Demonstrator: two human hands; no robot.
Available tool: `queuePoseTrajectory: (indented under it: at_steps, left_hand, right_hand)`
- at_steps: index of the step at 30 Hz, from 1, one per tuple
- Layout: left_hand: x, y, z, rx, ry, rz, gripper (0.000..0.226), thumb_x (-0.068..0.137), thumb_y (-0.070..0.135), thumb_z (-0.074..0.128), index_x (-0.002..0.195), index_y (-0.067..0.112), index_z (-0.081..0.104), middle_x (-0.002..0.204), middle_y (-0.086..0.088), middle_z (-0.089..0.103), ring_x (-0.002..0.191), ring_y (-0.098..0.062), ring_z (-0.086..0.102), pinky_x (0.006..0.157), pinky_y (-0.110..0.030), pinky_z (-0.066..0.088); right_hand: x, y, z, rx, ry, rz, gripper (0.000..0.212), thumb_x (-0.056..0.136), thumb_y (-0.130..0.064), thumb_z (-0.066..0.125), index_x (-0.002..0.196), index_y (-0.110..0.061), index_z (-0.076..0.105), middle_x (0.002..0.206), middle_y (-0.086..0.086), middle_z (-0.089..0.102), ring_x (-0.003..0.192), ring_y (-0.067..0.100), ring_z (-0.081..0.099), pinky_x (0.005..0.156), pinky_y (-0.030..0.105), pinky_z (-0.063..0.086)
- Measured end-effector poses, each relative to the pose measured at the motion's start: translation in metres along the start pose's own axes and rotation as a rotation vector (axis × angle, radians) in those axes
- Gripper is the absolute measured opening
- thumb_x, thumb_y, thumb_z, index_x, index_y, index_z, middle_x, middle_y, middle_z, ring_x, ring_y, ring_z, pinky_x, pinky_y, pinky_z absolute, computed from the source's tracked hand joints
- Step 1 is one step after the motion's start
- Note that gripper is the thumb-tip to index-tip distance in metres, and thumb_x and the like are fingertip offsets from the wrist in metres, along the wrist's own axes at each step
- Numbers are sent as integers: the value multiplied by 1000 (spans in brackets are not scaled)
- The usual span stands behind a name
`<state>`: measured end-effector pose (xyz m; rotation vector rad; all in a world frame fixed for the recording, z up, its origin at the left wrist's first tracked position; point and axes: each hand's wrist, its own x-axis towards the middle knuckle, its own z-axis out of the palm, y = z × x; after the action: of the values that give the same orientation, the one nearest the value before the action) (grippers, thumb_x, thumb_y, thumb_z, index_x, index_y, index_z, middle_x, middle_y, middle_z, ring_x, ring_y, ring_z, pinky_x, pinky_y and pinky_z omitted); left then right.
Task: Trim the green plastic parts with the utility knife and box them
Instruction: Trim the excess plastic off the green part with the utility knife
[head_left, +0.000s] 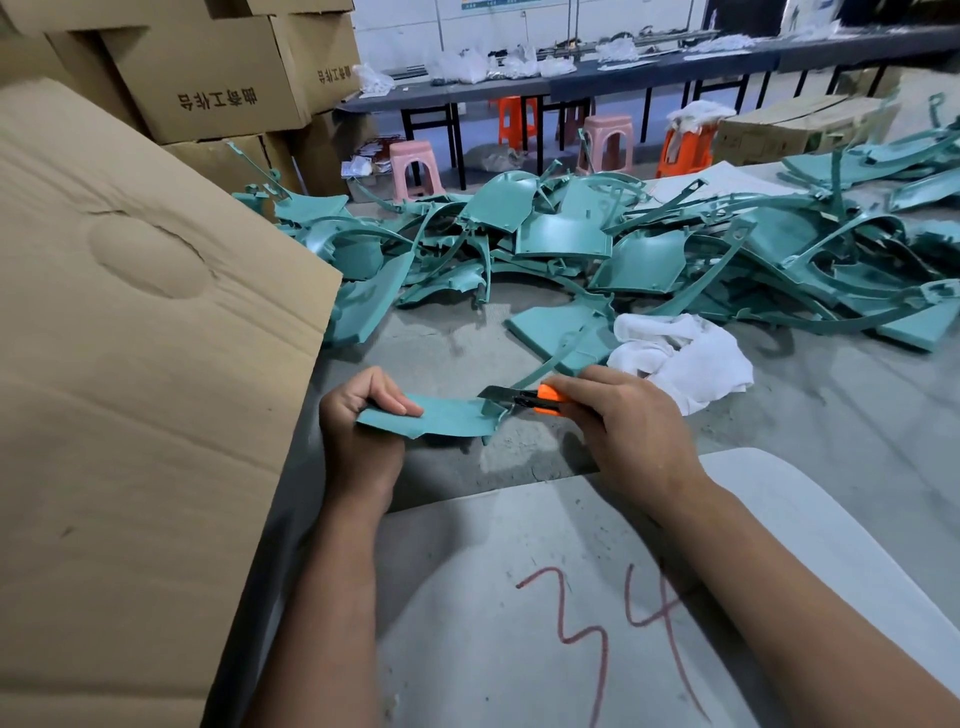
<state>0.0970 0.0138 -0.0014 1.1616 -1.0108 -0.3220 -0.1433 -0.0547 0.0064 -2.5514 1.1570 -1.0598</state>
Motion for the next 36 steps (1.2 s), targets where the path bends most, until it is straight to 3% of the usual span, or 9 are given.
queuePoseTrajectory:
  at_steps: [5, 9, 15, 20, 25, 28, 31, 36]
  left_hand:
    - [3, -4, -8, 6, -46, 42, 46, 67, -14, 42, 53, 28, 55, 55, 4, 60, 55, -5, 53, 68, -12, 47]
    - [4, -5, -10, 34, -86, 80, 54, 70, -22, 42, 54, 28, 54, 56, 6, 60, 56, -5, 53, 71, -12, 47]
    - [5, -5, -8, 26, -30, 22, 55, 70, -36, 36, 57, 15, 48, 52, 5, 59, 54, -5, 52, 72, -12, 48]
    - [4, -3, -10, 17, -51, 26, 55, 68, -37, 35, 58, 16, 49, 52, 5, 58, 55, -6, 51, 70, -16, 47]
    - [5, -4, -9, -15, -39, -28, 50, 66, -33, 34, 58, 14, 48, 51, 4, 57, 53, -9, 50, 66, -20, 45]
    - [4, -2, -10, -9, -74, -15, 37, 65, -22, 39, 57, 14, 48, 52, 5, 57, 55, -9, 51, 69, -18, 46]
    - [4, -4, -11, -18, -67, -43, 45, 67, -30, 37, 58, 14, 48, 51, 4, 57, 54, -9, 51, 68, -18, 46]
    - [5, -6, -11, -11, -23, -71, 49, 68, -34, 35, 57, 12, 48, 52, 4, 58, 55, -13, 51, 71, -23, 47]
  right_hand:
    - [-2, 15, -10, 130, -137, -137, 24, 102, -19, 64, 122, -26, 75, 90, -10, 63, 83, 19, 59, 67, 43, 50]
    - [0, 10, -3, 100, -11, -72, 21, 104, -25, 61, 119, -25, 76, 88, -6, 65, 81, 24, 61, 65, 45, 51]
    - [-2, 16, -7, 114, -152, -176, 25, 102, -18, 65, 122, -26, 75, 92, -12, 63, 84, 16, 58, 68, 43, 50]
    - [2, 6, 4, 76, -53, -152, 21, 103, -19, 62, 117, -24, 76, 88, -7, 66, 82, 23, 60, 66, 41, 49]
    - [-1, 16, -4, 119, -137, -195, 24, 100, -15, 66, 120, -22, 76, 92, -9, 66, 84, 18, 59, 68, 40, 50]
    - [2, 12, -1, 116, -85, -168, 23, 100, -14, 66, 119, -23, 77, 92, -7, 68, 84, 21, 61, 68, 43, 50]
    - [4, 0, 6, 99, -53, -160, 20, 101, -15, 64, 116, -21, 77, 89, -2, 68, 83, 27, 61, 67, 44, 49]
    - [-2, 11, -11, 113, -74, -158, 25, 101, -19, 59, 118, -22, 77, 87, -9, 64, 82, 21, 60, 66, 41, 50]
